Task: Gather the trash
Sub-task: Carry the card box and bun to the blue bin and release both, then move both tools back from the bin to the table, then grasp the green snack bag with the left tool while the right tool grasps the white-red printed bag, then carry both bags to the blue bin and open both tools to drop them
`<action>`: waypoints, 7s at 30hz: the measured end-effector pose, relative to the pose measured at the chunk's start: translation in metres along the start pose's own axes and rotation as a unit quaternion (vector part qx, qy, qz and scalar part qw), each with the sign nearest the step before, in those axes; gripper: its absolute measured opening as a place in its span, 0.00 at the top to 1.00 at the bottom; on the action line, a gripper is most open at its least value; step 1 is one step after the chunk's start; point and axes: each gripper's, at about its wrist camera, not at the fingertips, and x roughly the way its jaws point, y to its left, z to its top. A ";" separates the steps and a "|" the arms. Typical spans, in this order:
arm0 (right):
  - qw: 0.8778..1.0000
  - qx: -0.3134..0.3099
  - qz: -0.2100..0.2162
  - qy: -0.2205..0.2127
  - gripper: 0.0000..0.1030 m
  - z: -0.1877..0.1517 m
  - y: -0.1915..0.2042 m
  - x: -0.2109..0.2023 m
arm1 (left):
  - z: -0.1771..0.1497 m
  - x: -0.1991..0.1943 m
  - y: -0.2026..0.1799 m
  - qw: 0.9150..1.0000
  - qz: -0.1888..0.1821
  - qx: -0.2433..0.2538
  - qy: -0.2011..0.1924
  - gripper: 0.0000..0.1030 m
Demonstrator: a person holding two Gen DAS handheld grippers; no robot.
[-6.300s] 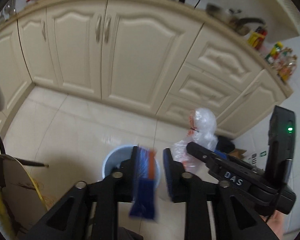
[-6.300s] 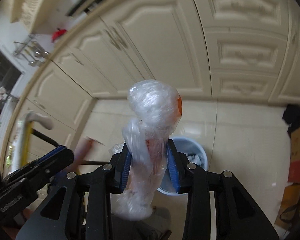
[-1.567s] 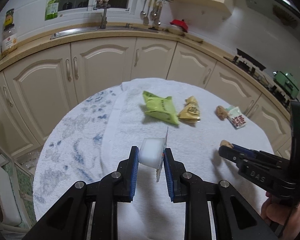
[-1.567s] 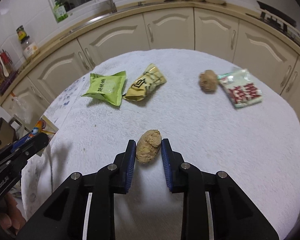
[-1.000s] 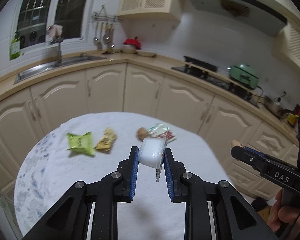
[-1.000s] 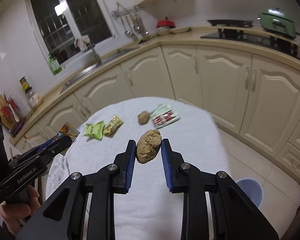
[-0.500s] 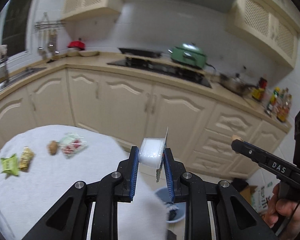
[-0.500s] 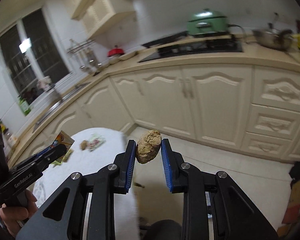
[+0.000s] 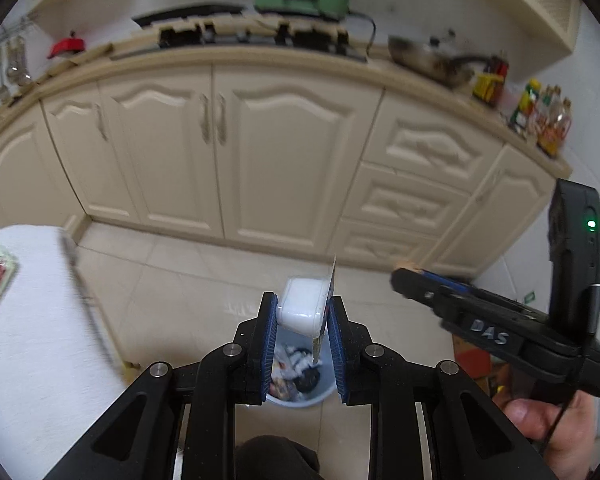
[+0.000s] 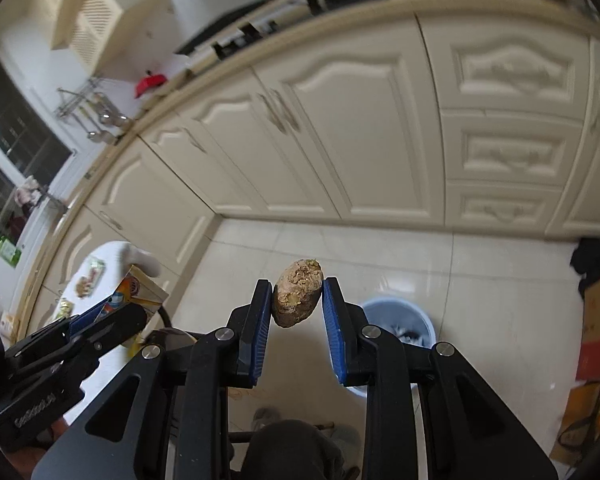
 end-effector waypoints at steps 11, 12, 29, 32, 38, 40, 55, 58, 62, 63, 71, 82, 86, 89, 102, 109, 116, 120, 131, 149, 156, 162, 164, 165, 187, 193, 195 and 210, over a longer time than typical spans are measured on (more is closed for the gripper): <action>0.996 0.068 -0.022 0.044 0.25 -0.003 -0.054 0.052 | 0.083 0.129 0.005 0.997 -0.001 0.008 0.079 0.37; 0.996 0.071 -0.022 0.041 0.23 -0.004 -0.055 0.051 | 0.086 0.131 0.005 0.997 0.005 0.006 0.075 0.23; 0.998 0.057 -0.033 -0.016 0.00 0.002 -0.012 -0.009 | 0.044 -0.002 0.026 0.997 0.051 -0.023 -0.057 0.01; 0.999 0.035 -0.020 -0.032 0.00 0.005 0.016 -0.027 | 0.021 -0.051 0.042 0.995 0.055 -0.032 -0.083 0.01; 0.998 -0.008 0.018 -0.062 0.00 0.004 0.076 -0.060 | -0.024 -0.136 0.070 0.987 0.065 -0.059 -0.132 0.01; 0.997 -0.023 0.031 -0.071 0.00 0.001 0.097 -0.071 | -0.039 -0.161 0.079 0.985 0.070 -0.066 -0.146 0.01; 0.980 -0.139 0.104 -0.102 0.00 -0.036 0.242 -0.112 | -0.177 -0.327 0.116 0.948 0.160 -0.129 -0.242 0.01; 0.975 -0.163 0.113 -0.102 0.00 -0.044 0.271 -0.113 | -0.202 -0.348 0.120 0.941 0.176 -0.143 -0.250 0.01; 0.969 -0.188 0.121 -0.099 0.00 -0.053 0.302 -0.109 | -0.237 -0.372 0.129 0.932 0.199 -0.164 -0.252 0.01; 0.968 -0.195 0.122 -0.099 0.00 -0.055 0.308 -0.109 | -0.246 -0.377 0.132 0.930 0.204 -0.171 -0.252 0.01; 0.959 -0.246 0.116 -0.082 0.00 -0.068 0.363 -0.081 | -0.257 -0.379 0.168 0.922 0.231 -0.206 -0.231 0.01; 0.947 -0.310 0.081 -0.024 0.00 -0.063 0.406 0.016 | -0.202 -0.314 0.268 0.919 0.255 -0.259 -0.155 0.01; 0.945 -0.324 0.047 0.011 0.00 -0.053 0.401 0.074 | -0.169 -0.270 0.305 0.919 0.262 -0.271 -0.117 0.01; 0.944 -0.326 0.033 0.037 0.00 -0.042 0.393 0.112 | -0.147 -0.233 0.332 0.919 0.268 -0.277 -0.086 0.01; 0.920 -0.377 -0.002 0.108 0.08 -0.029 0.383 0.216 | -0.069 -0.110 0.401 0.922 0.272 -0.276 -0.009 0.04; 0.916 -0.386 0.018 0.103 0.27 -0.037 0.385 0.209 | -0.039 -0.087 0.409 0.935 0.255 -0.246 -0.025 0.53; 0.928 -0.354 0.040 0.107 0.27 -0.042 0.372 0.187 | -0.029 -0.072 0.429 0.939 0.227 -0.254 -0.037 0.67; 0.934 -0.337 0.049 0.104 0.27 -0.044 0.365 0.169 | -0.027 -0.068 0.426 0.943 0.205 -0.260 -0.042 0.70; 0.948 -0.301 0.076 0.068 0.27 -0.048 0.341 0.097 | -0.049 -0.110 0.376 0.945 0.209 -0.237 -0.082 0.71; 0.971 -0.213 0.091 -0.057 0.27 -0.035 0.243 -0.062 | -0.094 -0.197 0.190 0.958 0.166 -0.142 -0.187 0.71; 0.978 -0.167 0.073 -0.101 0.27 -0.024 0.192 -0.104 | -0.081 -0.194 0.122 0.964 0.133 -0.098 -0.210 0.70; 0.982 -0.125 0.056 -0.126 0.27 -0.014 0.147 -0.125 | -0.064 -0.174 0.090 0.970 0.100 -0.064 -0.214 0.70; 0.984 -0.110 0.048 -0.131 0.27 -0.011 0.131 -0.129 | -0.055 -0.166 0.082 0.972 0.089 -0.054 -0.210 0.70; 0.985 -0.103 0.043 -0.133 0.27 -0.009 0.122 -0.130 | -0.053 -0.158 0.075 0.974 0.080 -0.047 -0.207 0.70; 0.999 0.026 -0.029 -0.012 0.27 -0.004 -0.034 -0.003 | 0.018 0.065 0.006 0.999 -0.001 0.020 0.030 0.70; 0.997 0.044 -0.037 0.042 0.23 -0.007 -0.057 0.049 | 0.068 0.138 0.003 0.995 0.004 0.025 0.097 0.52; 0.996 0.059 -0.041 0.048 0.16 -0.007 -0.065 0.057 | 0.078 0.149 0.006 0.995 0.012 0.024 0.097 0.27; 0.996 0.062 -0.063 0.001 0.00 -0.006 -0.039 0.009 | 0.056 0.050 0.021 0.999 0.043 0.011 -0.008 0.02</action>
